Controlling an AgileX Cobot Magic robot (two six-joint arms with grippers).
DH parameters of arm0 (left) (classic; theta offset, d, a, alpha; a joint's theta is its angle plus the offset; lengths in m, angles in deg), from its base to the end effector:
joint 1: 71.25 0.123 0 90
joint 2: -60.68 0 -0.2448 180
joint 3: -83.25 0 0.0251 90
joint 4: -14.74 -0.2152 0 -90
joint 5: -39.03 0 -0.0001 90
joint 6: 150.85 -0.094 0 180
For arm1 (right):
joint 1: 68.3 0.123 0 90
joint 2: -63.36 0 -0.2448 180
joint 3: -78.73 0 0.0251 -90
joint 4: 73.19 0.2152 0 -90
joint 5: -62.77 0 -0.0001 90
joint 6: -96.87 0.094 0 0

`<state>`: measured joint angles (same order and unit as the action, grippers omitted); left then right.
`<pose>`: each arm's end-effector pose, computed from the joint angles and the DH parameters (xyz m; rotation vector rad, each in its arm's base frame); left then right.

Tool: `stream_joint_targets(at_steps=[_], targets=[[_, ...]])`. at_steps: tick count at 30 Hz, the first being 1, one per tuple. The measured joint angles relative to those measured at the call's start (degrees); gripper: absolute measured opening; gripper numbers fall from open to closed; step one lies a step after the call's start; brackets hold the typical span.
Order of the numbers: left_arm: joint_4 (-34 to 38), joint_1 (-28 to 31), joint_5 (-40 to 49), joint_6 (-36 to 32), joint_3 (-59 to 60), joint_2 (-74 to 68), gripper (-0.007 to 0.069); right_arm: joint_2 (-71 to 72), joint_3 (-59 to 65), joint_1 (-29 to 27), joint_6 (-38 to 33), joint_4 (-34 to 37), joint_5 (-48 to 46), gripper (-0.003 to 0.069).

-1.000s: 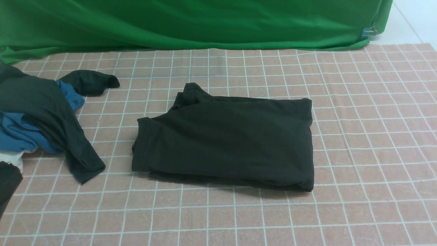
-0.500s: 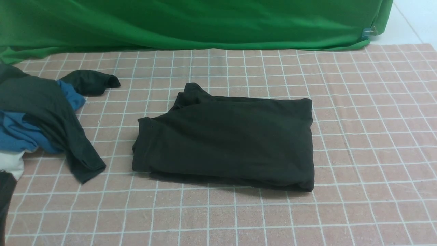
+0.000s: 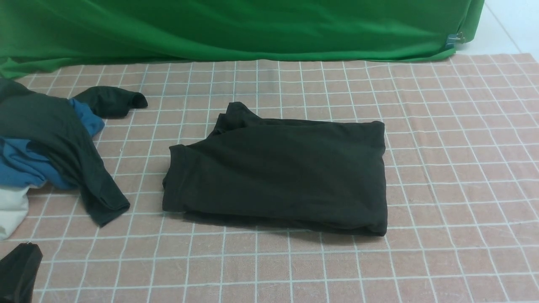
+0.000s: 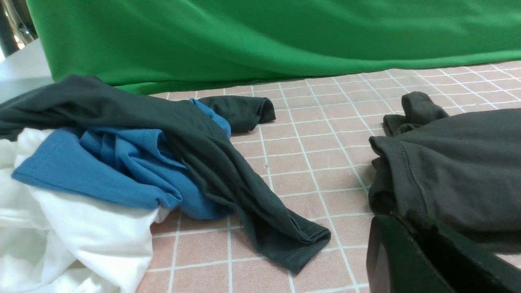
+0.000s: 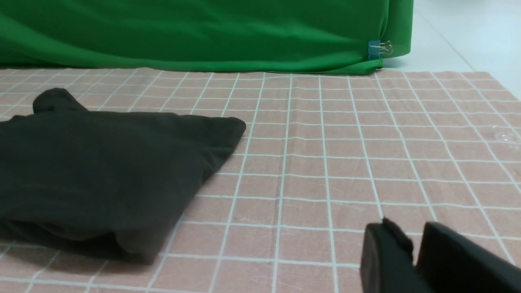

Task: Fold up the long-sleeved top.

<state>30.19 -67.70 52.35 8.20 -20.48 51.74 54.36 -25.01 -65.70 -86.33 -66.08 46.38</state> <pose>0.0636 -0.0019 0.1908 0.0807 1.7099 0.0700 0.0624 0.0061 0.1852 -0.0094 1.7732 0.1095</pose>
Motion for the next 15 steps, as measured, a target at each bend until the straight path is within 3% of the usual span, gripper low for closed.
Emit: stream_joint_targets(at_steps=[15], targets=[[-0.3, 0.0, 0.4, 0.0, 0.0, 0.0, 0.0018, 0.0, 0.0, 0.0, 0.0, 0.0, 0.0, 0.0174]])
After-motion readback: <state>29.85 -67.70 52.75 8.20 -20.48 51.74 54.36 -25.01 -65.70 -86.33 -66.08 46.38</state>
